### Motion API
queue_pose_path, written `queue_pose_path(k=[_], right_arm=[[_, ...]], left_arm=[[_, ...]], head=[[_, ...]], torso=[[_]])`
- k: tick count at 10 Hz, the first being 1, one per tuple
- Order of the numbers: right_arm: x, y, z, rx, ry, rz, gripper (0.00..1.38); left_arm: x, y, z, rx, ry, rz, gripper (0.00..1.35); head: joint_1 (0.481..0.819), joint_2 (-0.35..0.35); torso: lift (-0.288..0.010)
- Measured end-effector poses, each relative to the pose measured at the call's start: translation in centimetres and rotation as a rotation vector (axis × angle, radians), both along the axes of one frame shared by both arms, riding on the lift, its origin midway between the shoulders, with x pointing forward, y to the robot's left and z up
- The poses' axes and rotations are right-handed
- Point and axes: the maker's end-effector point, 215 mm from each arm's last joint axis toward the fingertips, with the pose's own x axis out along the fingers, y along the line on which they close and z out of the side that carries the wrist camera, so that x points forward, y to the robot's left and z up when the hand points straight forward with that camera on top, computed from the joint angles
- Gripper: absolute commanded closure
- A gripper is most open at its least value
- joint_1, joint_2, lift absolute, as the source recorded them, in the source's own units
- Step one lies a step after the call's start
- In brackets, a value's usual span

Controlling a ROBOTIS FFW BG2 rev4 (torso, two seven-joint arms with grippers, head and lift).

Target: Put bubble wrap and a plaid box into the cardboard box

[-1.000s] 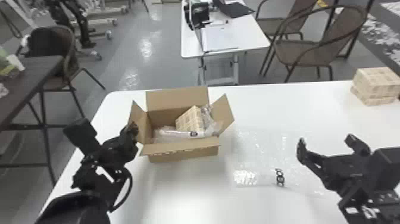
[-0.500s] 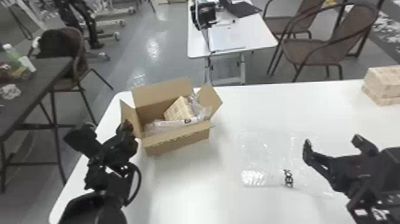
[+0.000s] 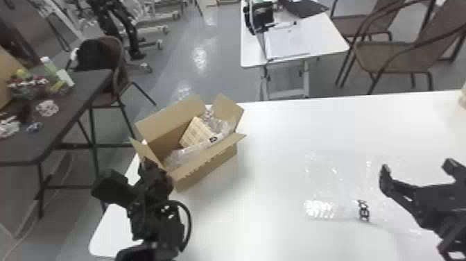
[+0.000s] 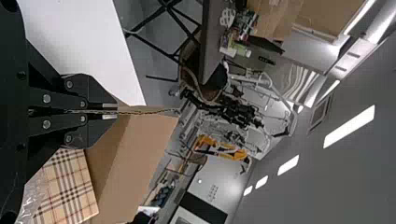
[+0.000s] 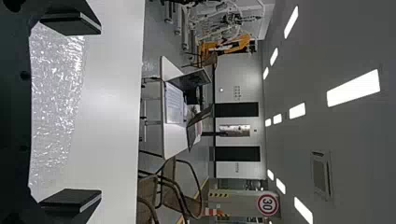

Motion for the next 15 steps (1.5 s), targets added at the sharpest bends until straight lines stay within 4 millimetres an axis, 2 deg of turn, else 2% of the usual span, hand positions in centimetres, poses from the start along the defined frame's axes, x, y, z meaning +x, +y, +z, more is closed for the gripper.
queue_pose_path(k=[2, 4, 5, 6, 7, 8, 9, 11, 13, 14, 15], right_arm=[[0.0, 0.1, 0.0, -0.003, 0.001, 0.005, 0.07], [0.0, 0.3, 0.0, -0.005, 0.002, 0.014, 0.07], [0.0, 0.3, 0.0, -0.006, 0.003, 0.018, 0.07], [0.1, 0.5, -0.1, -0.007, 0.005, 0.024, 0.07], [0.1, 0.5, -0.1, -0.008, 0.006, 0.026, 0.07], [0.2, 0.5, -0.1, -0.008, 0.006, 0.026, 0.07], [0.2, 0.5, -0.1, -0.007, 0.007, 0.026, 0.07], [0.1, 0.5, -0.2, -0.007, 0.007, 0.026, 0.07], [0.1, 0.5, -0.2, -0.009, 0.008, 0.027, 0.07], [0.0, 0.5, -0.1, -0.01, 0.007, 0.026, 0.07], [0.0, 0.4, -0.1, -0.012, 0.006, 0.025, 0.07]], left_arm=[[-3.0, -0.5, -1.3, -0.049, -0.016, 0.131, 1.22], [-5.4, -0.8, -1.7, -0.06, -0.052, 0.226, 1.22], [-6.0, -0.8, -1.6, -0.056, -0.07, 0.247, 0.98], [-5.8, -0.9, -1.1, -0.044, -0.095, 0.245, 0.42], [-5.6, -1.0, -0.5, -0.022, -0.112, 0.237, 0.02], [-5.4, -1.0, -0.1, -0.004, -0.118, 0.23, 0.08], [-5.4, -1.0, 0.3, 0.018, -0.124, 0.226, 0.21], [-6.5, 0.2, 2.3, 0.138, -0.135, 0.268, 0.33], [-8.5, 2.4, 6.5, 0.368, -0.145, 0.321, 0.33], [-9.0, 2.8, 8.9, 0.484, -0.154, 0.305, 0.33], [-8.8, 2.1, 10.6, 0.554, -0.174, 0.238, 0.33]], head=[[0.695, 0.288], [0.695, 0.292], [0.695, 0.298], [0.695, 0.297], [0.695, 0.295], [0.695, 0.294], [0.695, 0.294], [0.695, 0.308], [0.695, 0.343], [0.695, 0.35], [0.695, 0.343]], torso=[[-0.109], [-0.109], [-0.109], [-0.109], [-0.109], [-0.109], [-0.109], [-0.109], [-0.109], [-0.109], [-0.109]])
